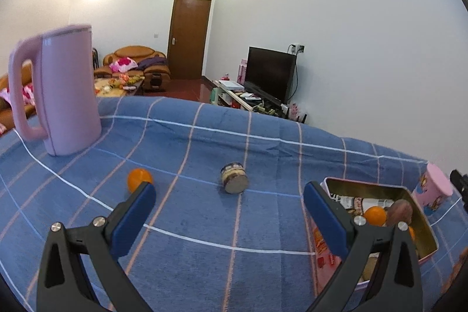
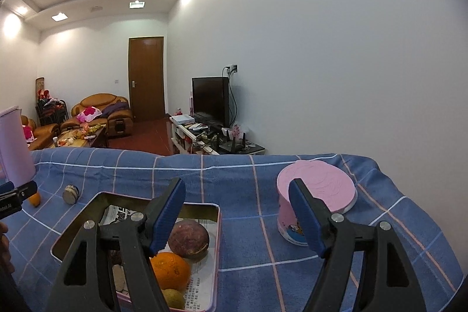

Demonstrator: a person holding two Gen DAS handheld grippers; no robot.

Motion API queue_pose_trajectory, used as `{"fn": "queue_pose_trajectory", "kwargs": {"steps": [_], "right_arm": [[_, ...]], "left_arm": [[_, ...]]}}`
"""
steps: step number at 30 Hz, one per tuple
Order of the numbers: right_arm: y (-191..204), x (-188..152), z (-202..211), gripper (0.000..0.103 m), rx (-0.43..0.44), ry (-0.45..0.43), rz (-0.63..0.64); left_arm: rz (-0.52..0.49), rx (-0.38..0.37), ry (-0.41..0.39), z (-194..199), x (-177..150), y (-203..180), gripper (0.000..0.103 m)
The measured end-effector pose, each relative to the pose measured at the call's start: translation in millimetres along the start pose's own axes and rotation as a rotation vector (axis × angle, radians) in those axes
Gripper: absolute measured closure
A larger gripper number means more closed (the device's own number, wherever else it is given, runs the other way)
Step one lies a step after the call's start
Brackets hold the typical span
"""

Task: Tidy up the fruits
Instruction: 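Move both open grippers back toward the orange on the bedspread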

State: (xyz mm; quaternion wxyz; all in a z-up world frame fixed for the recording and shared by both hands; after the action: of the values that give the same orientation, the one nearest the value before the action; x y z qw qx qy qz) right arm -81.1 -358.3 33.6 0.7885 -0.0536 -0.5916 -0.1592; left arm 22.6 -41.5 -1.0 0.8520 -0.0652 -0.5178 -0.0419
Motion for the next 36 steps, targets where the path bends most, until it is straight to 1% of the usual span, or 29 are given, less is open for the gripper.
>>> {"fn": "queue_pose_trajectory", "kwargs": {"steps": [3, 6, 7, 9, 11, 12, 14, 16, 18, 20, 22, 23, 25, 27, 31, 33, 36], "right_arm": [[-4.4, 2.6, 6.8, 0.029, -0.018, -0.042, -0.02], [-5.5, 6.6, 20.0, 0.028, -0.049, -0.116, -0.025], [-4.7, 7.0, 22.7, 0.025, -0.066, -0.134, -0.018], [-2.7, 6.4, 25.2, 0.018, -0.101, -0.154, -0.004], [-1.5, 5.2, 24.7, 0.018, -0.117, -0.156, 0.001], [-0.9, 3.9, 23.4, 0.018, -0.11, -0.151, 0.0], [-0.4, 2.5, 21.1, 0.018, -0.097, -0.135, -0.002], [-1.7, 0.5, 18.4, 0.018, -0.101, -0.121, -0.007], [-1.7, 0.6, 21.7, 0.018, -0.095, -0.124, -0.03], [-2.3, 0.7, 27.1, 0.018, -0.102, -0.142, -0.053], [-1.3, -1.4, 30.6, 0.018, -0.118, -0.137, -0.062], [0.8, -3.7, 30.3, 0.018, -0.115, -0.116, -0.067], [8.7, -9.6, 28.6, 0.018, -0.077, -0.06, -0.078], [19.3, -14.1, 29.9, 0.018, -0.063, -0.027, -0.08], [48.9, -17.2, 35.2, 0.018, -0.016, -0.01, -0.061], [71.9, -18.0, 34.5, 0.018, 0.018, 0.004, -0.041], [99.9, -21.8, 34.9, 0.018, 0.075, 0.01, -0.029]], "left_arm": [[0.026, -0.008, -0.011, 1.7, -0.5, 2.1, 0.0], [0.024, -0.001, -0.05, 6.4, 0.2, 0.9, 0.0], [0.008, 0.008, -0.062, 8.0, 0.4, -1.7, 0.0], [-0.033, 0.033, -0.06, 7.9, 0.8, -6.9, 0.0], [-0.077, 0.038, -0.048, 7.4, 1.0, -13.2, 0.0], [-0.092, 0.045, -0.048, 7.8, 1.1, -15.4, 0.0], [-0.107, 0.061, -0.052, 9.4, 1.1, -16.3, 0.0], [-0.111, 0.072, -0.031, 9.1, 0.4, -14.9, 0.0], [-0.121, 0.067, -0.01, 10.7, -2.7, -12.8, 0.0], [-0.15, 0.07, -0.013, 17.4, -6.3, -9.5, 0.0], [-0.182, 0.09, -0.03, 26.6, -8.9, -4.1, 0.0], [-0.195, 0.103, -0.042, 31.2, -9.3, -0.1, 0.0], [-0.21, 0.128, -0.063, 39.4, -9.4, 11.0, 0.0], [-0.214, 0.14, -0.06, 42.5, -8.3, 21.8, 0.0], [-0.203, 0.192, -0.054, 45.5, -4.7, 49.8, 0.0], [-0.187, 0.203, -0.042, 43.5, -1.9, 60.4, 0.0], [-0.166, 0.213, -0.046, 41.9, 2.4, 73.3, 0.0]]}}
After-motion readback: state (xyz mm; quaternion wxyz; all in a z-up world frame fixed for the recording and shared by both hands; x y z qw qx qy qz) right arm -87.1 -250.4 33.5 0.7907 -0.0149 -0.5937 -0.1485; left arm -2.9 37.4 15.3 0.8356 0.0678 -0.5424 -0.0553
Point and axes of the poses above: each gripper's, at about its wrist camera, not at the fingertips, and z roughly against the way its jaws point, y to its left, x to its top, the point moved 2 cm from there along -z, roughly the way its jaws point, and after that the axes turned 7 degrees about -z, right-handed, at the moved point
